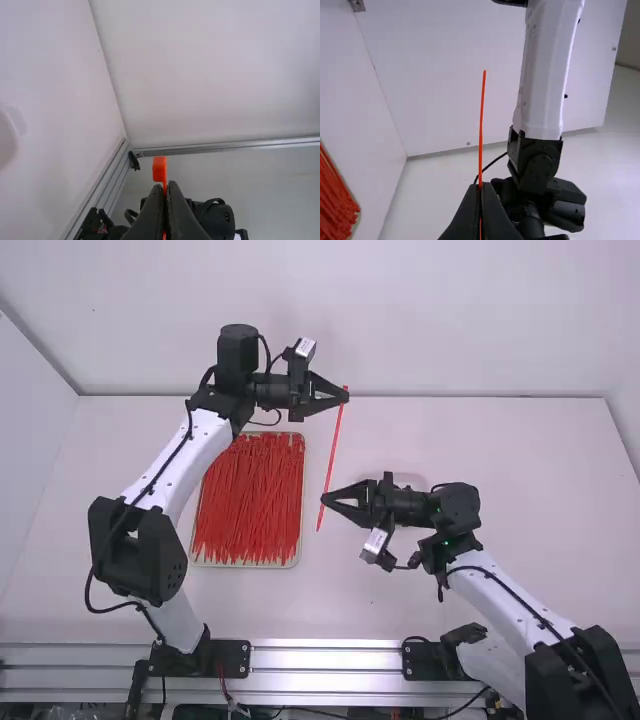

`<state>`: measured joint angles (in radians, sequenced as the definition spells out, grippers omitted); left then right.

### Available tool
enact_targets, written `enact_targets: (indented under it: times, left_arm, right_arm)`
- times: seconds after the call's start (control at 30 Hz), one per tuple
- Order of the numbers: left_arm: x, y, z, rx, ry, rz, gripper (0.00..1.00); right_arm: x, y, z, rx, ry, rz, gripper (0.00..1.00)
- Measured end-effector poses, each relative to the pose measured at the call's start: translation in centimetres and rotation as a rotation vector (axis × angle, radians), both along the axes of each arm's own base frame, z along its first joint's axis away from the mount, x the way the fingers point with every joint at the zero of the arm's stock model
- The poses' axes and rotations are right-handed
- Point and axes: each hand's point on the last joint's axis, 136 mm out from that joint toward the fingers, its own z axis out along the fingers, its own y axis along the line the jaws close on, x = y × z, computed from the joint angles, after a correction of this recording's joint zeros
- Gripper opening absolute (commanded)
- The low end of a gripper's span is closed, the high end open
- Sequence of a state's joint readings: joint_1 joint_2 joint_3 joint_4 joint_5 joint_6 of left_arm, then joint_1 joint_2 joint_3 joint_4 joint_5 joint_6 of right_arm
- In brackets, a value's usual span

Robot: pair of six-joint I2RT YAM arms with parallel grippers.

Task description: Fasten the cable tie

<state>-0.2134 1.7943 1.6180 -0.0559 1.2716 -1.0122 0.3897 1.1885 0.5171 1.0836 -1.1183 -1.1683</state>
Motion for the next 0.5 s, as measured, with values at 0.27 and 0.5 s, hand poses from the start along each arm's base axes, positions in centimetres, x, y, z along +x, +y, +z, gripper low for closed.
enact_targets:
  times: [0.27,0.5]
  left_arm:
    - [0.1,0.0,-0.1,-0.003,-0.026,0.0,0.02]
    - [0.1,0.0,-0.4,-0.004,-0.03,0.0,0.02]
  right_arm:
    - [0.7,-0.5,0.0,0.008,0.182,-0.003,0.0]
    - [1.2,-0.8,0.1,0.023,0.312,-0.013,0.0]
